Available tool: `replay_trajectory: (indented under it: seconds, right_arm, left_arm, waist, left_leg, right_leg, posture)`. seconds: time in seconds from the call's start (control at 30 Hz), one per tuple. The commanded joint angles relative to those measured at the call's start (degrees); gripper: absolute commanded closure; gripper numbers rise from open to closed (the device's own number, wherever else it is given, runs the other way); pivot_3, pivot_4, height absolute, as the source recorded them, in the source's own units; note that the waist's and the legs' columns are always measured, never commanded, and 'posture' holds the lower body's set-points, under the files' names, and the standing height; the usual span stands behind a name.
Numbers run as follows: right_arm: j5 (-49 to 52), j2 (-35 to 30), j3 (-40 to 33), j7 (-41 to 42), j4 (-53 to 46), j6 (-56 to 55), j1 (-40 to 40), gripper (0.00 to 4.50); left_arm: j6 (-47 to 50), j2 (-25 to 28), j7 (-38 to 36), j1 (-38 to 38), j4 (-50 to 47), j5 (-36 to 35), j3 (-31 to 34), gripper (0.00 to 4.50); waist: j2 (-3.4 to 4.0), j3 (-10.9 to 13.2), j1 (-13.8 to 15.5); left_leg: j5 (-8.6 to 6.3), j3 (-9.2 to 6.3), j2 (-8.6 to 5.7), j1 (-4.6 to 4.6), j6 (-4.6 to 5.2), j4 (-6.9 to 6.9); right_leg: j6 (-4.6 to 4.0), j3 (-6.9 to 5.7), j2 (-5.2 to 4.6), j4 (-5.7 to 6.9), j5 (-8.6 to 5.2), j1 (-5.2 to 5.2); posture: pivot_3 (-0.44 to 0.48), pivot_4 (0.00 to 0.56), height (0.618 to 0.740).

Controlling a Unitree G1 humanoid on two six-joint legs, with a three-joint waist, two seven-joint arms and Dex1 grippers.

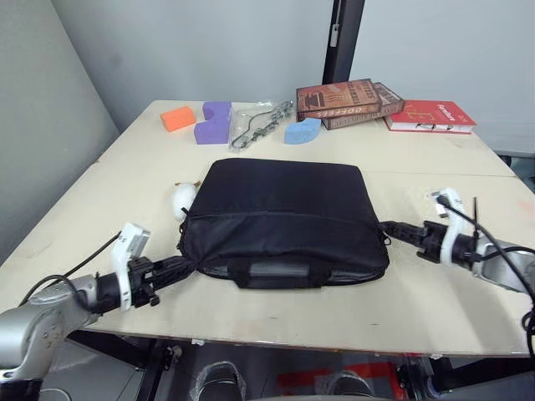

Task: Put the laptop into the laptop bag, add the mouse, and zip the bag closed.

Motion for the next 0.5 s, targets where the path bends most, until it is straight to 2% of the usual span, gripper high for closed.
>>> replay_trajectory:
  seconds: [0.03,0.13,0.17,0.33,0.4,0.5]
  right_arm:
    - [2.7,-1.4,-4.4,4.5,-2.1,2.8,3.2,0.91]
    - [5.7,-1.5,-5.5,6.2,-4.6,6.3,6.6,0.0]
    - [6.2,-0.9,-5.6,5.4,-4.4,6.8,6.6,0.0]
    - [6.1,3.3,-4.0,2.1,-3.4,7.2,5.0,0.0]
    - [4.8,5.6,-1.8,1.1,-4.0,6.6,4.3,0.0]
    - [2.4,7.3,0.2,0.7,-4.7,6.3,4.0,0.0]
  left_arm:
    - [-0.4,2.9,-1.5,-1.9,4.6,-1.3,4.9,1.39]
    - [-0.3,2.5,0.1,-6.4,9.5,-1.3,5.1,0.36]
    - [-0.6,1.7,1.3,-7.8,10.3,-0.6,4.4,0.02]
    - [0.2,-3.8,8.1,-12.9,11.4,0.7,0.9,0.02]
    - [-0.8,-5.8,9.4,-13.8,11.1,2.5,-2.5,0.02]
    - [-0.8,-6.4,9.9,-13.9,10.4,3.7,-5.1,0.02]
  waist:
    - [0.0,0.0,0.2]
    - [0.01,0.0,0.5]
    - [0.01,0.0,0.5]
    - [0.03,-0.1,0.0]
    - [0.02,-0.2,-0.2]
    - [0.03,-0.2,-0.1]
  left_leg:
    - [0.0,0.0,0.0,0.06,0.0,0.0]
    - [0.0,0.0,-0.01,0.1,0.02,0.03]
    - [0.0,0.0,-0.01,0.09,0.03,0.05]
    - [0.0,0.01,-0.01,0.09,0.04,0.22]
    - [0.0,0.01,0.01,0.08,0.04,0.22]
    - [0.01,0.01,0.01,0.07,0.04,0.24]
  right_leg:
    - [0.0,0.0,0.0,0.0,0.0,0.05]
    - [0.0,0.01,-0.01,0.0,0.0,0.09]
    - [-0.01,0.02,-0.02,0.0,0.0,0.08]
    - [-0.07,0.06,-0.02,0.19,0.04,0.07]
    - [-0.07,0.06,-0.01,0.24,0.04,0.04]
    - [-0.07,0.06,0.0,0.27,0.03,0.05]
  posture:
    - [0.0,0.15,0.734]
    - [0.0,0.15,0.734]
    - [0.0,0.15,0.734]
    - [0.0,0.15,0.734]
    - [0.0,0.15,0.734]
    - [0.0,0.15,0.734]
